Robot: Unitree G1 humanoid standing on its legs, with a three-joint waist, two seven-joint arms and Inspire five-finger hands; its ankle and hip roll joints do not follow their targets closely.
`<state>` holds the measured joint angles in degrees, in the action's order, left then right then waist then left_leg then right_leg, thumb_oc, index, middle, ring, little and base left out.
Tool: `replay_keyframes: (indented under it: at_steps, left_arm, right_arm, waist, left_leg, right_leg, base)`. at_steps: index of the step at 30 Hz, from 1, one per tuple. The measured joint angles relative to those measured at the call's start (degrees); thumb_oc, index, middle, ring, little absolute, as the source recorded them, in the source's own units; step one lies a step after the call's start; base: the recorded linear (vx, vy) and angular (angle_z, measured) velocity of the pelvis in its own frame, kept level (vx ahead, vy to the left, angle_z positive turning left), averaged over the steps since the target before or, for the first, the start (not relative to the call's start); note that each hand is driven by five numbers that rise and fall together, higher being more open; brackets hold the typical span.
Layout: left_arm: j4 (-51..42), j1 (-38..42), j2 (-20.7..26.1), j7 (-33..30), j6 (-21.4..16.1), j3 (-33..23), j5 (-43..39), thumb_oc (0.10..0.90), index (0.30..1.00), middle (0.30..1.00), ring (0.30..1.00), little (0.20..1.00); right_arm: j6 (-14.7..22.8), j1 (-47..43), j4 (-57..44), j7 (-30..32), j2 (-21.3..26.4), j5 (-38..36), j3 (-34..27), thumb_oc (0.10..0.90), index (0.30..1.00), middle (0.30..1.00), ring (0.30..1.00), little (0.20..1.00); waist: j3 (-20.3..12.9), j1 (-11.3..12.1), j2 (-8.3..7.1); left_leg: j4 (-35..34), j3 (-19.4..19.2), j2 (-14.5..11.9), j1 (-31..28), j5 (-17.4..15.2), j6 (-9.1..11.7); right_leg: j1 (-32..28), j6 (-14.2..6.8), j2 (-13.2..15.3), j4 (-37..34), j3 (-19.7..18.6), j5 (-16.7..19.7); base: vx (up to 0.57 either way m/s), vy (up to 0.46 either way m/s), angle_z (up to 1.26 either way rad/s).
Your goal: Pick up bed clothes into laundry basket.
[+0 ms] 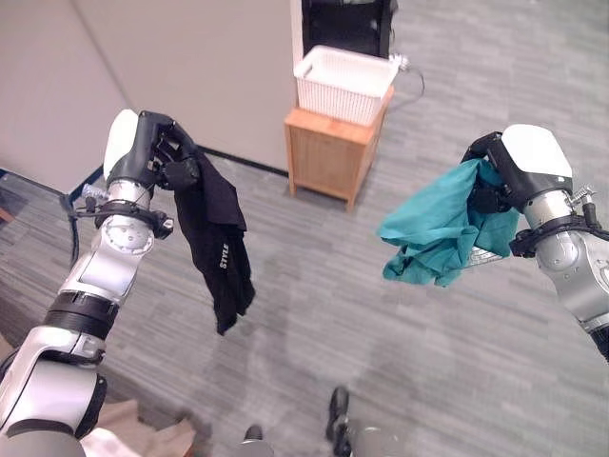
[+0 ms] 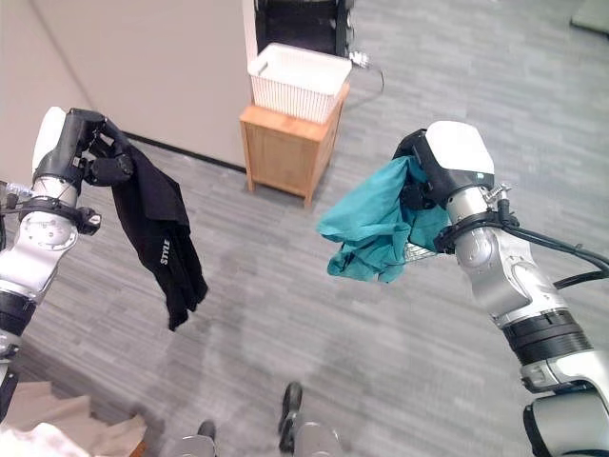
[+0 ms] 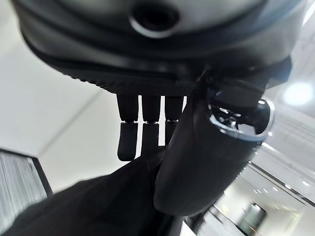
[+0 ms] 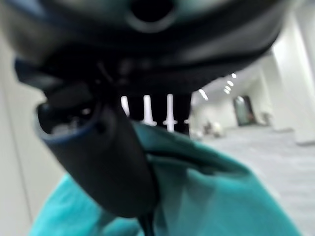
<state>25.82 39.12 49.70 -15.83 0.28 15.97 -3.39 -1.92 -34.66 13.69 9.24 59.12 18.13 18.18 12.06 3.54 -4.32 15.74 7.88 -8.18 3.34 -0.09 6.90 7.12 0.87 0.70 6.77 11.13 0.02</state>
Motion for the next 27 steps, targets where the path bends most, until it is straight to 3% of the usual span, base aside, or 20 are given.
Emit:
replay_keyframes:
  at_steps: [2, 4, 5, 7, 8, 10, 12, 14, 15, 16, 17, 18, 20, 21, 23, 24, 26, 27]
  left_arm:
    - [-1.76, -0.90, 0.27, -0.09, 0.02, -0.74, -0.01, 0.400, 0.300, 0.300, 0.300, 0.300]
    - [-3.08, -1.71, 0.20, -0.08, 0.00, -0.77, 0.02, 0.400, 0.300, 0.300, 0.300, 0.300]
    - [-4.24, -2.28, 0.02, 0.19, -0.20, -0.30, 0.14, 0.400, 0.300, 0.300, 0.300, 0.300]
    - [-4.29, -2.79, -1.23, 0.21, -0.21, -0.40, 0.19, 0.400, 0.300, 0.300, 0.300, 0.300]
    - [-3.68, -2.57, -1.72, 0.49, -0.21, 0.07, 0.25, 0.400, 0.300, 0.300, 0.300, 0.300]
    - [-3.06, -2.68, -3.32, 0.45, -0.05, 0.04, 0.26, 0.400, 0.300, 0.300, 0.300, 0.300]
    - [-2.87, -3.13, -3.78, 0.47, 0.55, 1.26, 0.27, 0.400, 0.300, 0.300, 0.300, 0.300]
    - [-2.89, -3.53, -3.88, 0.46, 0.99, 2.01, 0.34, 0.400, 0.300, 0.300, 0.300, 0.300]
    - [-3.24, -3.65, -4.48, 0.13, 1.13, 1.96, 0.76, 0.400, 0.300, 0.300, 0.300, 0.300]
    - [-4.02, -3.98, -4.81, 0.27, 1.17, 2.06, 0.83, 0.400, 0.300, 0.300, 0.300, 0.300]
    - [-4.75, -4.20, -5.10, 0.31, 1.14, 2.09, 1.17, 0.400, 0.300, 0.300, 0.300, 0.300]
    - [-5.56, -4.16, -5.24, 0.33, 1.17, 2.06, 1.24, 0.400, 0.300, 0.300, 0.300, 0.300]
    - [-7.30, -3.69, -5.57, 0.39, 1.18, 2.03, 1.27, 0.400, 0.300, 0.300, 0.300, 0.300]
    - [-8.09, -2.98, -5.70, 0.51, 1.19, 2.04, 1.27, 0.400, 0.300, 0.300, 0.300, 0.300]
    - [-8.45, -0.92, -6.06, 0.56, 1.06, 2.04, 1.31, 0.400, 0.300, 0.300, 0.300, 0.300]
    - [-8.33, 0.38, -6.29, 0.54, 1.07, 2.03, 1.31, 0.400, 0.300, 0.300, 0.300, 0.300]
    - [-7.27, 2.41, -6.17, 0.46, 0.91, 1.73, 1.33, 0.400, 0.300, 0.300, 0.300, 0.300]
    - [-4.57, 3.97, -6.99, 0.27, 0.34, 1.67, 1.31, 0.400, 0.300, 0.300, 0.300, 0.300]
  right_arm:
    - [0.10, -0.06, -0.12, -0.05, 0.00, -0.01, 0.03, 0.400, 0.300, 0.300, 0.300, 0.300]
    - [0.19, -0.01, -0.29, -0.15, 0.00, -0.01, -0.07, 0.400, 0.300, 0.300, 0.300, 0.300]
    - [0.21, 0.50, -0.06, -0.26, 0.04, 0.00, -0.05, 0.400, 0.300, 0.300, 0.300, 0.300]
    - [0.18, 0.94, 0.26, -0.32, -0.09, 0.02, -0.22, 0.400, 0.300, 0.300, 0.300, 0.300]
    - [0.46, 1.09, 0.84, -0.38, -0.27, 0.10, 0.02, 0.400, 0.300, 0.300, 0.300, 0.300]
    - [0.13, 1.14, 1.45, -0.34, -0.34, 0.88, 0.01, 0.400, 0.300, 0.300, 0.300, 0.300]
    - [0.20, 1.65, 1.47, -0.32, -0.68, 2.66, -0.01, 0.400, 0.300, 0.300, 0.300, 0.300]
    - [0.12, 1.70, 1.31, -0.23, -0.55, 5.51, -0.27, 0.400, 0.300, 0.300, 0.300, 0.300]
    - [-0.03, 3.97, 0.35, 0.35, -1.84, 6.48, -3.10, 0.400, 0.300, 0.300, 0.300, 0.300]
    - [-0.17, 5.09, -0.33, 0.62, -1.98, 6.66, -4.48, 0.400, 0.300, 0.300, 0.300, 0.300]
    - [-0.29, 5.98, -0.66, 0.94, -1.94, 6.76, -5.46, 0.400, 0.300, 0.300, 0.300, 0.300]
    - [-0.66, 6.32, -0.93, 1.15, -1.74, 7.74, -5.50, 0.400, 0.300, 0.300, 0.300, 0.300]
    - [-1.37, 6.33, -1.30, 1.50, -1.34, 8.24, -5.42, 0.400, 0.300, 0.300, 0.300, 0.300]
    - [-1.77, 6.33, -1.37, 1.50, -1.33, 8.35, -5.29, 0.400, 0.300, 0.300, 0.300, 0.300]
    - [-2.13, 6.37, -1.38, 1.45, -1.32, 8.44, -4.97, 0.400, 0.300, 0.300, 0.300, 0.300]
    - [-2.22, 6.17, -1.44, 1.46, -1.32, 8.46, -4.99, 0.400, 0.300, 0.300, 0.300, 0.300]
    - [-2.05, 3.76, -1.69, 1.61, -1.38, 8.54, -4.27, 0.400, 0.300, 0.300, 0.300, 0.300]
    - [-2.23, 2.52, -1.78, 2.23, -1.62, 8.52, -3.05, 0.400, 0.300, 0.300, 0.300, 0.300]
  waist:
    - [-0.74, 1.92, -1.86]
    - [-1.18, 1.99, -2.11]
    - [-1.34, 1.60, -2.05]
    - [-1.70, 2.16, -1.36]
    - [-1.75, 2.09, -1.25]
    - [-1.73, 3.37, -0.67]
    - [-1.82, 5.42, -0.40]
    - [-3.23, 5.21, 2.24]
    - [-3.61, 4.12, 1.64]
    - [-3.48, 4.02, 2.11]
    - [-3.55, 3.89, 2.40]
    - [-3.54, 3.19, 2.39]
    - [-3.10, 2.81, 4.04]
    - [-2.59, 2.40, 4.89]
    - [-2.28, 1.84, 5.09]
    - [-2.15, 1.92, 5.09]
    - [-2.12, 2.36, 5.80]
    - [-1.99, 2.35, 7.37]
  left_leg:
    - [-7.12, -1.36, 2.02, 1.50, 0.14, 0.36]
    - [-11.84, -0.65, 4.22, 2.43, 0.96, 0.02]
    - [-14.19, -2.67, 8.65, 6.32, 1.34, -0.99]
    - [-16.46, -3.12, 11.39, 9.70, 4.20, -4.38]
    - [-16.53, -5.90, 12.31, 13.21, 6.20, -4.54]
    - [-16.00, -7.72, 11.84, 16.45, 7.27, -4.71]
    - [-15.76, -7.54, 11.41, 17.90, 9.72, -6.71]
    - [-17.05, -7.44, 9.71, 15.44, 13.44, -9.50]
    - [-18.69, -8.43, 11.35, 12.59, 14.77, -10.54]
    - [-19.83, -8.68, 11.62, 10.79, 15.53, -10.82]
    - [-20.59, -8.97, 12.37, 8.85, 13.69, -12.44]
    - [-20.09, -8.26, 14.25, 6.90, 12.68, -12.27]
    - [-20.11, -6.89, 15.27, 3.89, 9.54, -14.74]
    - [-20.13, -6.21, 15.11, 2.47, 8.76, -14.86]
    - [-20.18, -3.75, 14.83, 0.13, 7.23, -13.42]
    - [-20.19, -2.51, 14.34, -0.90, 6.59, -12.53]
    - [-19.97, 2.75, 12.61, -3.89, 3.07, -9.11]
    - [-19.80, 6.43, 9.95, -5.61, 0.40, -9.19]
  right_leg:
    - [-3.39, 0.91, -1.03, -5.07, -0.84, 1.21]
    - [-3.85, 0.87, -1.25, -5.61, -0.41, 1.24]
    - [-5.42, 0.67, -2.30, -7.30, -1.91, 1.10]
    - [-6.32, -0.46, -3.61, -8.47, -1.97, 0.27]
    - [-7.74, -2.22, -4.26, -9.50, -2.47, -2.15]
    - [-9.41, 0.53, -5.74, -10.00, -4.32, -2.91]
    - [-12.00, -0.93, -6.48, -10.11, -6.79, -3.92]
    - [-15.64, -4.13, -7.76, -9.72, -6.94, -6.57]
    - [-16.96, -5.63, -5.84, -7.14, -7.30, -8.92]
    - [-16.29, -7.10, -4.79, -3.35, -6.91, -10.52]
    - [-15.65, -8.42, -2.88, 1.30, -6.01, -11.47]
    - [-13.60, -10.24, 1.47, 12.20, -5.74, -12.48]
    - [-9.66, -10.51, 7.12, 22.24, -6.59, -13.55]
    - [-8.54, -10.80, 8.45, 22.68, -6.45, -13.84]
    - [-6.06, -11.39, 9.89, 20.07, -6.72, -14.47]
    - [-4.37, -11.62, 9.57, 16.77, -6.63, -14.62]
    - [2.72, -9.43, 6.45, 9.45, -6.21, -12.03]
    - [5.68, -7.38, 0.69, 3.97, -6.92, -8.88]
  base:
    - [0.34, 0.040, -0.33]
    - [0.38, 0.042, -0.04]
    - [0.40, 0.056, -0.05]
    - [0.49, 0.108, -0.22]
    - [0.41, 0.119, -0.21]
    - [0.31, 0.140, -0.47]
    - [0.38, 0.209, -0.83]
    - [0.39, 0.225, -0.41]
    - [0.33, 0.207, -0.10]
    - [0.20, 0.140, -0.12]
    - [0.32, 0.215, -0.15]
    - [0.32, 0.174, -0.30]
    - [0.43, 0.109, -0.10]
    - [0.40, 0.021, 0.11]
    - [0.28, 0.012, 0.23]
    - [0.55, 0.007, 0.38]
    - [0.66, 0.017, 0.28]
    - [0.41, 0.016, 0.51]
